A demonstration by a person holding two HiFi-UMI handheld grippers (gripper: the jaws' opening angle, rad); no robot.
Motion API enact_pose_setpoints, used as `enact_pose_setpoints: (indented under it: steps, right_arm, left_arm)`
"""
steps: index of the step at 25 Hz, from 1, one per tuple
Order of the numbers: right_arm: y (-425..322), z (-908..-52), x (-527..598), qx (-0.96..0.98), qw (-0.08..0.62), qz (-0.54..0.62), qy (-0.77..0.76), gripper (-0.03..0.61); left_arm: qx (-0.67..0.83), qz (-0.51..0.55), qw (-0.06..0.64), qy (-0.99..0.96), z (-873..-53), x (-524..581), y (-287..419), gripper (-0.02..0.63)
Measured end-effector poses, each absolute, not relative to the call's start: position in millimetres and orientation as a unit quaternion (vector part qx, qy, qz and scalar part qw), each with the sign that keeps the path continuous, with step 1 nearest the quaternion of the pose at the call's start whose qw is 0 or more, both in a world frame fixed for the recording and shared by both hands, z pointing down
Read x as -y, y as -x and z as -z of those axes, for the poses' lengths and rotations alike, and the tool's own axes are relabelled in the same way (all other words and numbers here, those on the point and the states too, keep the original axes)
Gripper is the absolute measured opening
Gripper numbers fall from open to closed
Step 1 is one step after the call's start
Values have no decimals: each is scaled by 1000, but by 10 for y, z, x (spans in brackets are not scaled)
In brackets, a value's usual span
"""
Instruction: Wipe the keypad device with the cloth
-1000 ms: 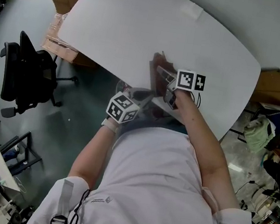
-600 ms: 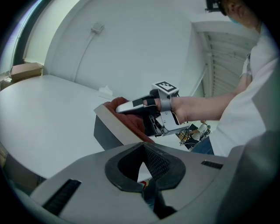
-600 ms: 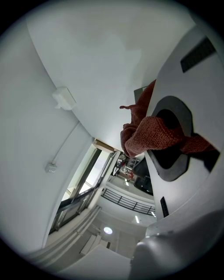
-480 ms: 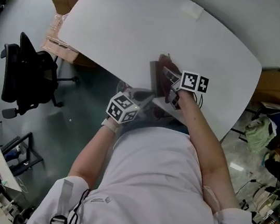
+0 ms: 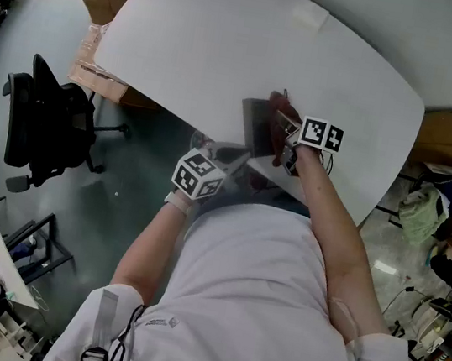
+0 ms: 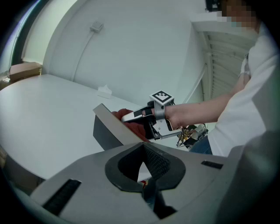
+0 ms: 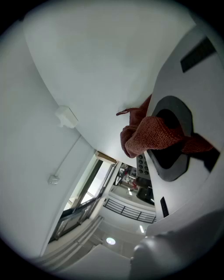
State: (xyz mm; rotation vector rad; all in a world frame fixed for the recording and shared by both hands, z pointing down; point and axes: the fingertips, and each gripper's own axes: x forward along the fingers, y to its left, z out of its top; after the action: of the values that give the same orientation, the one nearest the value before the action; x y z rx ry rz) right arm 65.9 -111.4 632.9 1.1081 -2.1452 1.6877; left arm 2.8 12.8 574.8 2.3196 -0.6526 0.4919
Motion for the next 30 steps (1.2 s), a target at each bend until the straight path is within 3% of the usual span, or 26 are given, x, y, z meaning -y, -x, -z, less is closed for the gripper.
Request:
enact_pose_setpoints:
  steps: [8,30]
  right_arm:
    - [-993,-6583,934,695,117,-587,-398,54]
    - [-1008,-6505,562,703,143,-576,-392,54]
  left_arm:
    - [251,-185,338,-888,-5745,-131,-34,11]
    - [228,-192,349,-889,-5760,-244,-29,11]
